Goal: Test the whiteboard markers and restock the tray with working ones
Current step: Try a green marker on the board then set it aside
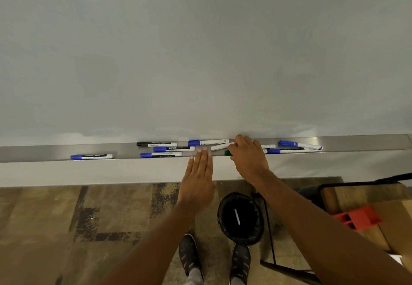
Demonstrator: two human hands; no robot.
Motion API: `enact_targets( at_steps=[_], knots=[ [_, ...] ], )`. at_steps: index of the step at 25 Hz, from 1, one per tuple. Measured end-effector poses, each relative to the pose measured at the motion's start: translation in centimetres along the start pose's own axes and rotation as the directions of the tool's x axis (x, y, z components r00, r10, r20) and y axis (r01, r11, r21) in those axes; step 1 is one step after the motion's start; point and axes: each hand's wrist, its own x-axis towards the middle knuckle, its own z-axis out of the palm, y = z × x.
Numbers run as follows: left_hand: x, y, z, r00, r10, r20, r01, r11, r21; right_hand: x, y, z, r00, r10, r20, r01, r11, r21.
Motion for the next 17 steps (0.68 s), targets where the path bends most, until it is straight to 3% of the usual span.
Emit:
enact_targets(
  at_steps=[10, 13, 15, 17],
  knots=[
    [0.4, -0.6, -1.4, 0.993, 0.008, 0.118, 0.009, 0.990, -0.140, -0.9, -0.5, -1.8, 0.986, 0.071, -0.148, -0.052, 0.990, 0.133],
    [0.0, 0.1, -4.2, 0.998, 0.000, 0.060, 0.020, 0.940, -0.341, -1.7, -0.4, -4.3, 0.978, 0.084, -0.191, -0.050, 0.983, 0.176],
    [-0.4, 1.2, -6.9, 0.995, -0.034, -0.092, -0.019, 0.854, -0.520, -2.4, -0.4, -6.7, 0.978, 0.112, -0.174, -0.041, 0.930, 0.366],
    [-0.3, 2.6, -10.4, 0.964, -0.204, -0.169, 0.006, 0.655, -0.756, -3.4, -1.0, -9.3, 0.978, 0.195, -0.081, -0.080, 0.698, 0.712]
  ],
)
